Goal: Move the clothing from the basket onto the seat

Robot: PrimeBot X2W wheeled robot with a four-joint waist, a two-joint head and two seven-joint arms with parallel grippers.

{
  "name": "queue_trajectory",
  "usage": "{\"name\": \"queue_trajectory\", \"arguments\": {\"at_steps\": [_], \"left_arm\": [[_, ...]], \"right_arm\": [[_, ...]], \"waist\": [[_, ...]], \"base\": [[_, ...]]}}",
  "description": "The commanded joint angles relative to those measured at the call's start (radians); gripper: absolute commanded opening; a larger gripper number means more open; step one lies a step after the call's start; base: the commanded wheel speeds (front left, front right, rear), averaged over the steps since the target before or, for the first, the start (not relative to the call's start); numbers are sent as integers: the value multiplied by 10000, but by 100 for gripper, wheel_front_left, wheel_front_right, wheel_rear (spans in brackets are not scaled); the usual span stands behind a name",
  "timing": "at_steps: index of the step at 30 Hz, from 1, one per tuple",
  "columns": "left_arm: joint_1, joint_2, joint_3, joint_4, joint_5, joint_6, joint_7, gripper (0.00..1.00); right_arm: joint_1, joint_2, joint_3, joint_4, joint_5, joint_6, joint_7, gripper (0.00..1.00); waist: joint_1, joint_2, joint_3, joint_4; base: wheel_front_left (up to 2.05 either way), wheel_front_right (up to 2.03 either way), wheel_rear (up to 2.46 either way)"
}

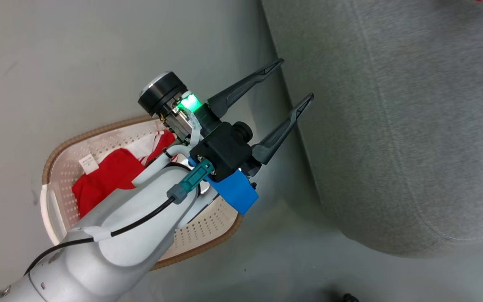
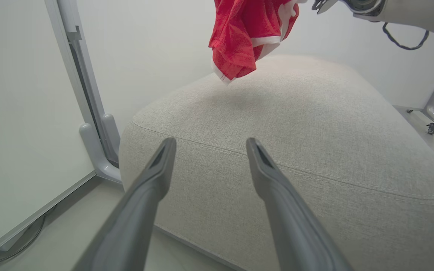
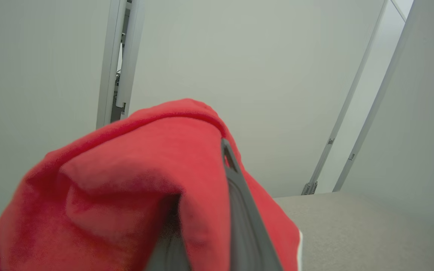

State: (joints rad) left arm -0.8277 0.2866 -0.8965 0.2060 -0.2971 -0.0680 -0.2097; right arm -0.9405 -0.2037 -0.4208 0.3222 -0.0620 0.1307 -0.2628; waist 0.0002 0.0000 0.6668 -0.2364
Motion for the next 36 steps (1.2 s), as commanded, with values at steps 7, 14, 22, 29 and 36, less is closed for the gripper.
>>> {"name": "queue_trajectory", "arguments": {"at_steps": [7,14,22,29,36], "left_arm": [[-521,-50,-73,33,161,-60,-125,100],[-584,-198,-112,199,120,-29,-261,100],[-293,-286,-32,507,-24,44,-466,100],[350,-391,202,720,-272,216,-555,100],[1344,-459,794,584,-425,439,-565,100]], "right_arm": [[-450,-203,-224,2117,-408,1,-29,0],[-418,-395,-550,3447,-575,1,-32,0],[74,-393,-386,3611,-556,1,-31,100],[1541,-307,39,3083,-444,1,-31,100],[3249,-311,1127,1761,-261,1,-31,100]], "waist": [[-2,0,853,629],[-2,0,858,845],[-2,0,274,866],[-2,0,-920,868],[-2,0,-2081,1096]], "base": [[0,0,0],[0,0,0],[0,0,0],[0,0,0],[0,0,0]]}}
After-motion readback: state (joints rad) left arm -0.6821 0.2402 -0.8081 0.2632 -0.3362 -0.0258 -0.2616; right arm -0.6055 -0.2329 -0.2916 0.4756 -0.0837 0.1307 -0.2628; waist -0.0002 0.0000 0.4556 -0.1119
